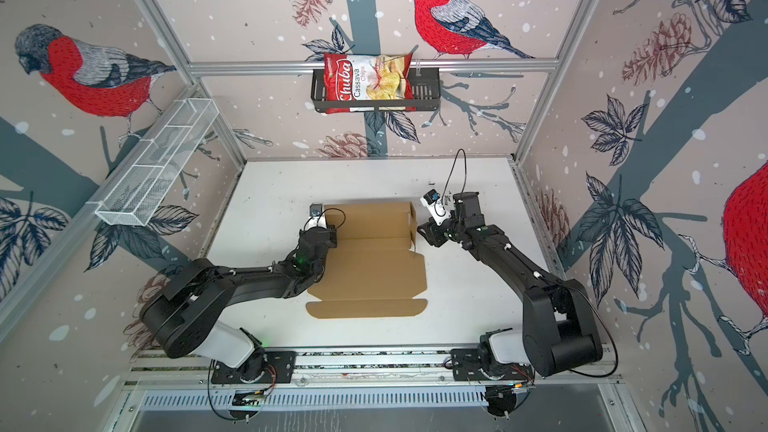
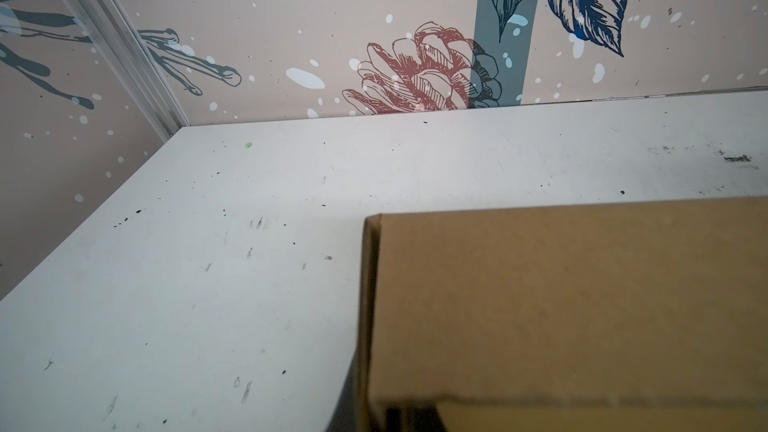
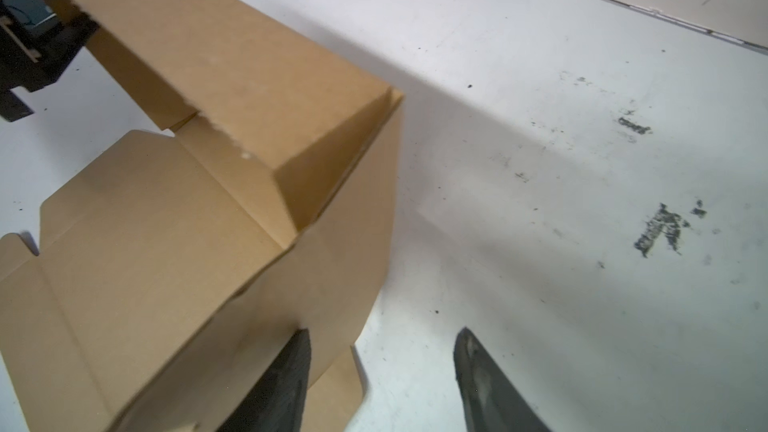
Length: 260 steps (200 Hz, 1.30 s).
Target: Fold the paper box
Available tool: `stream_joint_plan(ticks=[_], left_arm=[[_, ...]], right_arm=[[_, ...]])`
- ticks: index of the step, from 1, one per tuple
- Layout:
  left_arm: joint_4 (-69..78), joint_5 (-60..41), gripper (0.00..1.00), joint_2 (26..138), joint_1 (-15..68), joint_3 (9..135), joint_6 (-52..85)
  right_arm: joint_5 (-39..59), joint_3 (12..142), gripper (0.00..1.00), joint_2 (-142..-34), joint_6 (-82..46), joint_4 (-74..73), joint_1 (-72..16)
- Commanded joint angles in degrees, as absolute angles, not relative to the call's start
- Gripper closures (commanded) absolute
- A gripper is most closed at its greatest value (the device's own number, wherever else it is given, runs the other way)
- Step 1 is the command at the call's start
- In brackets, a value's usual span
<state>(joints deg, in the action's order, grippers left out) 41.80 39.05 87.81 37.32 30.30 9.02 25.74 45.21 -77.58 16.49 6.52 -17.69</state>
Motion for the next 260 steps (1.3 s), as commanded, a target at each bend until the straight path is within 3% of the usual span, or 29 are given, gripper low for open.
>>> stream_joint_plan(ticks=[1,59,166,223,260], left_arm=[[37.72,37.91,1.0,88.37,37.27,29.91,8.43],[37.1,36.57,1.0,88.29,37.31,30.12,8.69],[36.42,34.49,1.0,88.81,37.35,30.32,9.14],[35.41,33.31,1.0,89.02,37.37,31.11,8.88],[35.23,32.88,1.0,89.21,37.36,31.2,9.22]], right_arm=[[24.08,43.24,0.41,-76.97,14.13,1.86,-18.35],[26.54,43.81,0.38,-81.53,14.35,-8.44,-19.81],[19.96,39.24,0.28,-88.32,11.97,-31.81,-23.26],[19.67,43.13,0.37,-93.82,12.2,-33.54,-23.63],[16.92,45.61,0.52,-96.4,10.78,-32.44,-23.64]])
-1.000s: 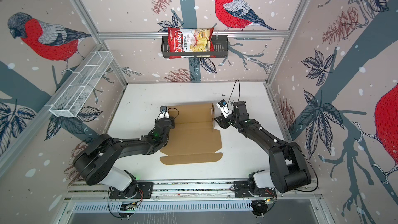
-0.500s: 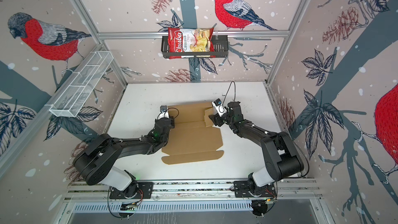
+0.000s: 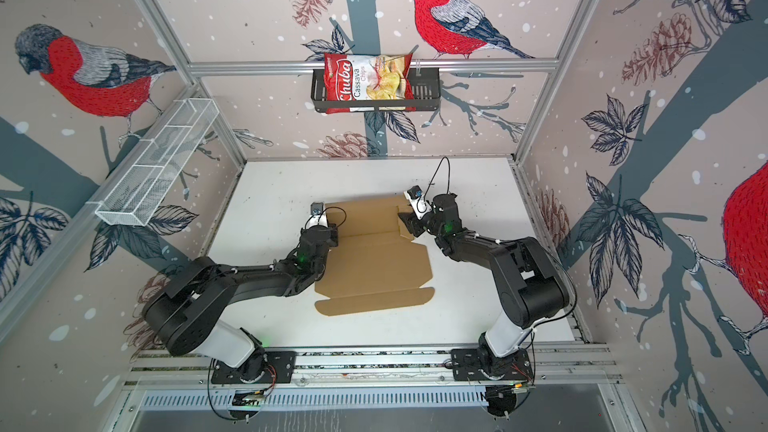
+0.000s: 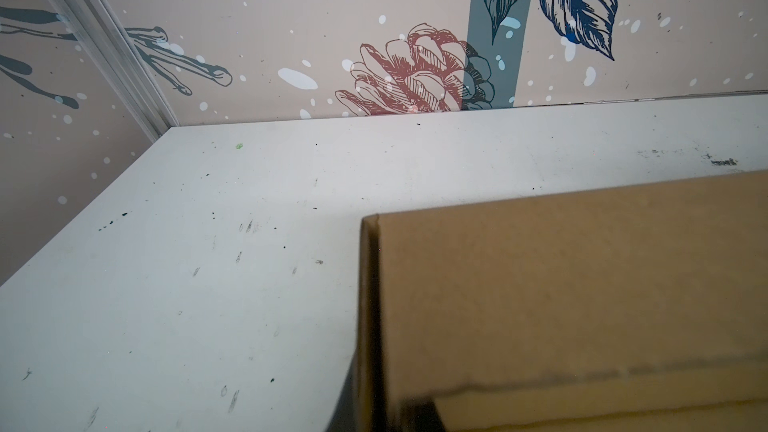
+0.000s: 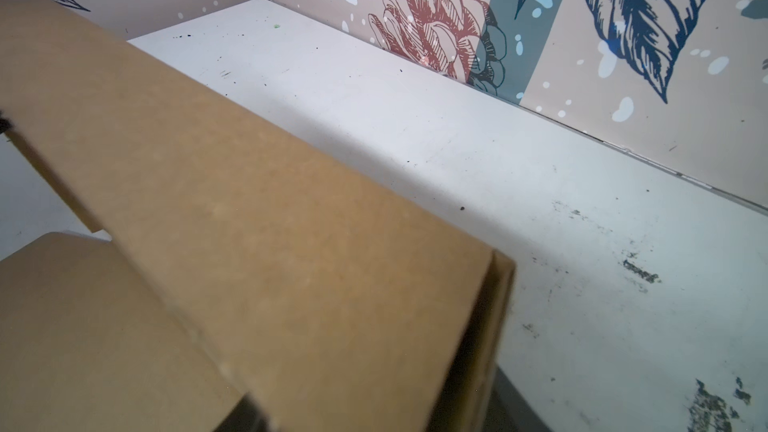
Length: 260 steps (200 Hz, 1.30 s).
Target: Fold the paper box
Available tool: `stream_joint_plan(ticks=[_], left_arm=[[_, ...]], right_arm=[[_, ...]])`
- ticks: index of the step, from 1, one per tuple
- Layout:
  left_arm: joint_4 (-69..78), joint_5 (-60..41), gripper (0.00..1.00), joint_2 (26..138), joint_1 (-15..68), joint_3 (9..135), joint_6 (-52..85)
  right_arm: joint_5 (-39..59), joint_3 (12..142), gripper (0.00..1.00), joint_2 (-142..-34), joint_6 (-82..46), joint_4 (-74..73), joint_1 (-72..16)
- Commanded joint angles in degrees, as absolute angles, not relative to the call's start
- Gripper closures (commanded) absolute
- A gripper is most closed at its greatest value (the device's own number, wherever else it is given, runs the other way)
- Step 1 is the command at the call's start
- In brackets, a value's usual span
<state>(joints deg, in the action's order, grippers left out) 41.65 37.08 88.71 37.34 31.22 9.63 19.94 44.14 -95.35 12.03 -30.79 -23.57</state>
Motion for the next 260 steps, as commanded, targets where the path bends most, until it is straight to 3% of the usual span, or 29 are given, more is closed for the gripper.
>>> stream_joint_plan(ticks=[1,56,82,125,141,183,220,260], left_arm=[[35.24,32.92,1.0,89.21,37.36,31.2,9.22],[33.1,32.43,1.0,87.26,37.42,31.82,11.19],[31.87,31.48,1.0,86.06,37.6,31.87,13.14],[28.0,28.18,1.0,87.88,37.97,34.59,16.35],[27.92,31.07,1.0,88.98,38.06,35.35,15.88],[27.84,33.85,1.0,88.77,37.16,36.11,13.85],[28.19,33.42,1.0,89.38,37.11,36.03,14.33],[28.38,33.34,1.0,89.47,37.15,36.04,14.33]], right_arm=[[16.77,45.66,0.52,-96.45,10.66,-32.39,-23.64],[2.58,49.13,0.81,-98.1,8.2,-29.18,-25.49],[-7.31,51.34,0.89,-99.97,9.08,-27.21,-27.38],[-13.77,54.16,0.98,-103.04,8.8,-27.07,-28.99],[-11.73,55.4,0.95,-103.21,9.28,-24.8,-29.16],[1.1,54.81,0.7,-100.94,6.94,-20.83,-26.47],[2.69,52.74,0.57,-99.49,5.46,-20.51,-25.77],[-2.69,52.13,0.58,-98.69,5.01,-18.64,-26.87]])
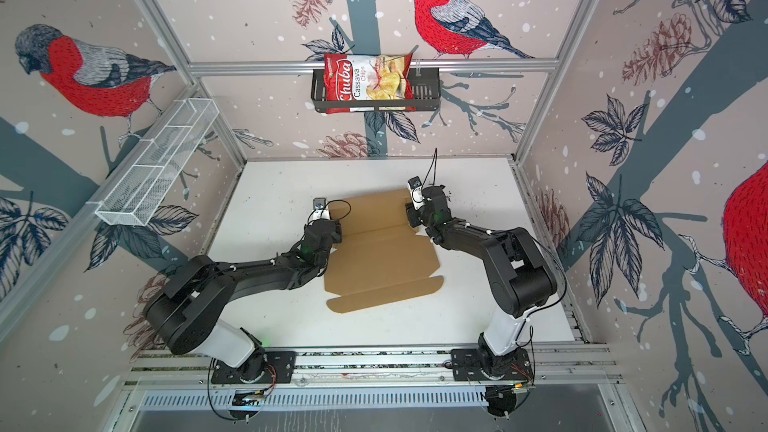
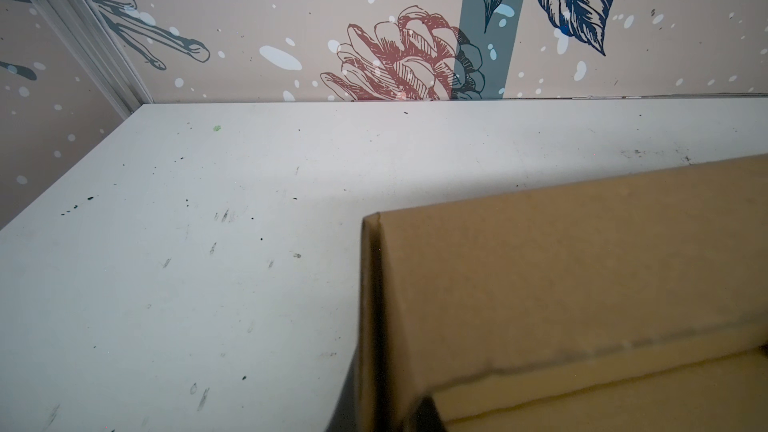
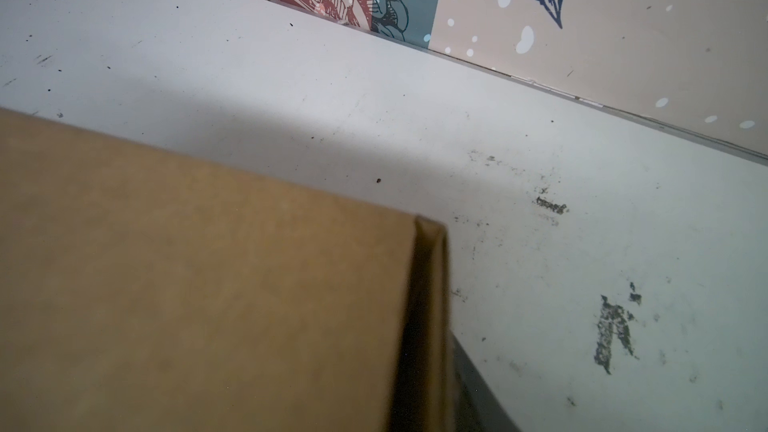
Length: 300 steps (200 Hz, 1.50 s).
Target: Fold the paper box
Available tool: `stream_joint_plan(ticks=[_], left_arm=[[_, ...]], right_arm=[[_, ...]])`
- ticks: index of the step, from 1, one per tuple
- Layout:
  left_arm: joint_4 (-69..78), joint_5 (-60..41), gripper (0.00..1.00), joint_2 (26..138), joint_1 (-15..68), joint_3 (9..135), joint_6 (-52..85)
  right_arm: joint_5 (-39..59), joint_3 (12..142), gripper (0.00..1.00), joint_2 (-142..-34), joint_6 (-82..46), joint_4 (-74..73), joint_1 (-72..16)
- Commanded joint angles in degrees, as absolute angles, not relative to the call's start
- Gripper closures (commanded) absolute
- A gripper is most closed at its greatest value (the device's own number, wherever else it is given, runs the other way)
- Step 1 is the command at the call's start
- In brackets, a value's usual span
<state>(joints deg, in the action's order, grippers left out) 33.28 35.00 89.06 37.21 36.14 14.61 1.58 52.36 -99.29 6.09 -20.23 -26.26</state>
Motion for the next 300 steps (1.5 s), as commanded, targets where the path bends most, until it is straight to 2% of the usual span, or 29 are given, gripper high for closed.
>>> stream_joint_plan(ticks=[1,41,69,101,117,125,136,165,187,211,270,300], left_arm=[[28.38,33.32,1.0,89.47,37.16,36.08,14.33],[28.24,32.93,1.0,89.1,37.15,36.04,14.67],[27.13,31.99,1.0,88.38,37.43,36.74,15.64],[25.27,31.58,1.0,87.9,37.57,37.79,16.31],[25.49,31.3,1.0,88.03,37.59,37.91,16.44],[25.61,31.42,1.0,88.43,37.62,37.95,16.48],[25.56,31.77,1.0,88.83,37.62,38.14,16.24],[25.33,32.36,1.0,88.95,37.2,37.97,15.48],[25.74,32.59,1.0,89.07,36.74,37.46,15.64],[25.84,32.29,1.0,89.39,36.74,37.44,15.95],[26.04,31.92,1.0,89.56,36.69,37.59,15.63],[25.75,31.55,1.0,89.56,36.73,37.84,15.61]], right_arm=[[-2.97,52.12,0.59,-98.65,4.97,-18.68,-26.97],[-13.39,52.17,0.82,-98.88,1.86,-18.48,-28.04],[-25.53,54.57,0.97,-101.48,1.31,-17.71,-29.91],[-35.1,55.54,1.0,-103.52,3.97,-19.55,-33.1],[-36.81,55.59,1.0,-104.12,4.8,-20.71,-34.22],[-35.67,55.78,0.97,-104.39,4.61,-20.49,-34.32],[-31.8,56.52,0.87,-104.13,3.59,-18.44,-33.93],[-13.9,55.24,0.63,-100.14,0.05,-15.47,-29.53],[-5.28,53.08,0.53,-97.98,-1.79,-16.06,-27.39],[-3.3,51.43,0.48,-96.98,-3.04,-16.82,-27.18],[-5.09,45.58,0.44,-93.92,-4.64,-21.28,-27.81],[-1.62,43.41,0.39,-92.04,-4.41,-25.25,-29.19]])
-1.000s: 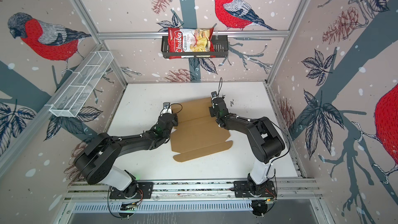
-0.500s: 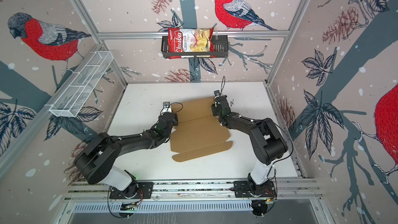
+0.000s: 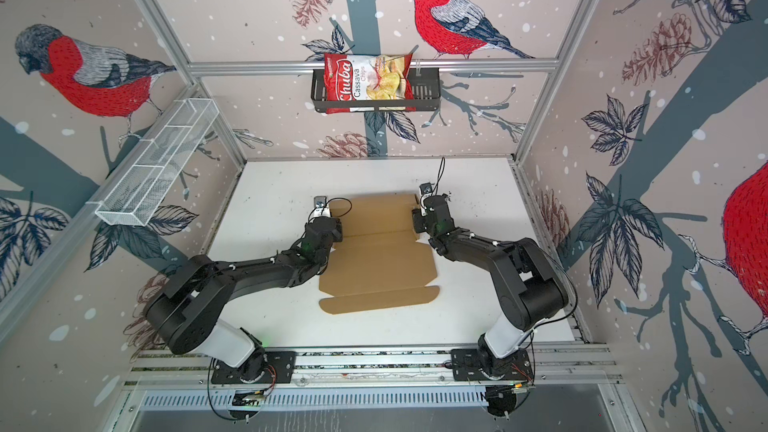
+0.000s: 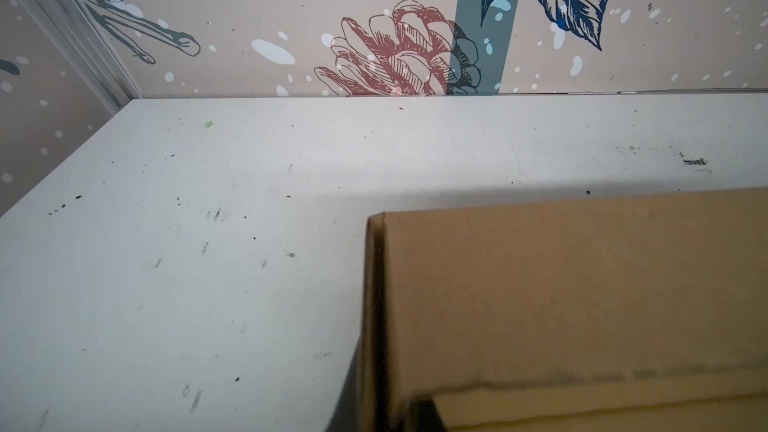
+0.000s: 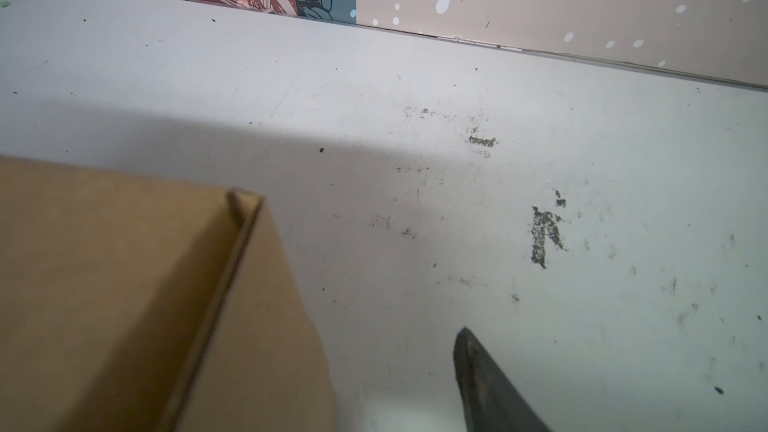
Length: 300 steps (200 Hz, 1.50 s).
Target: Fold the paper box
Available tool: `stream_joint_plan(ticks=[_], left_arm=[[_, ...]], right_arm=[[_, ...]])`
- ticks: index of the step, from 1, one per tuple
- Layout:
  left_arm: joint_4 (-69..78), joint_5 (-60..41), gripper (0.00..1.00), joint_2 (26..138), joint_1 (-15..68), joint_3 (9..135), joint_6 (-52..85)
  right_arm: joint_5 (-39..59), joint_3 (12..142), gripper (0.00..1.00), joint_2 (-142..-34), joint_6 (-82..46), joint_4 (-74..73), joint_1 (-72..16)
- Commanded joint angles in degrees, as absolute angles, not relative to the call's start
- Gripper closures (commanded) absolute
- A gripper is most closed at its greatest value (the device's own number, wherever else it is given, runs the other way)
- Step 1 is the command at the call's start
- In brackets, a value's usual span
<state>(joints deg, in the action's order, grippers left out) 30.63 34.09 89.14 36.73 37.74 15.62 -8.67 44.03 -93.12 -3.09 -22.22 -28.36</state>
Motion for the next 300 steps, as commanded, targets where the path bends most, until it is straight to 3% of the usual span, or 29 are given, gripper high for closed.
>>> stream_joint_plan(ticks=[1,70,119,167,195,227,246,255,266,281,300], left_arm=[[25.75,31.55,1.0,89.56,36.74,37.86,15.63],[25.63,32.19,1.0,89.12,36.74,37.48,15.05],[25.73,32.02,1.0,89.39,36.72,37.79,15.18],[25.42,32.14,1.0,89.34,36.69,37.57,15.6],[25.24,31.74,1.0,89.97,36.74,37.93,16.66],[22.22,32.6,1.0,90.34,36.74,39.94,19.34],[21.92,32.26,1.0,90.46,36.73,40.06,20.43],[22.11,32.24,1.0,90.52,36.71,39.82,20.83],[21.96,32.28,1.0,90.61,36.74,39.73,21.03],[21.38,32.47,1.0,90.53,36.74,39.68,21.26],[20.44,32.61,1.0,90.01,36.44,39.77,21.97]], right_arm=[[-1.6,43.41,0.39,-91.98,-4.49,-25.19,-29.14],[5.34,36.57,0.38,-86.08,-2.47,-32.12,-27.23],[-0.3,37.05,0.4,-86.12,-2.64,-28.97,-28.21],[-15.42,35.34,0.55,-88.15,-4.74,-29.44,-31.62],[-17.89,38.06,0.76,-90.56,-5.1,-28.82,-32.65],[-19.03,41.05,0.8,-90.78,-4.99,-26.46,-33.75],[-21.9,42.48,0.96,-91.82,-6.28,-24.12,-33.8],[-22.82,42.63,0.98,-92.55,-6.28,-23.74,-33.75],[-23.2,42.42,0.95,-92.92,-6.25,-24.23,-33.79],[-23.2,42.09,0.63,-92.17,-6.2,-25.08,-33.84],[-21.17,43.12,0.42,-89.62,-6.4,-21.74,-33.71]])
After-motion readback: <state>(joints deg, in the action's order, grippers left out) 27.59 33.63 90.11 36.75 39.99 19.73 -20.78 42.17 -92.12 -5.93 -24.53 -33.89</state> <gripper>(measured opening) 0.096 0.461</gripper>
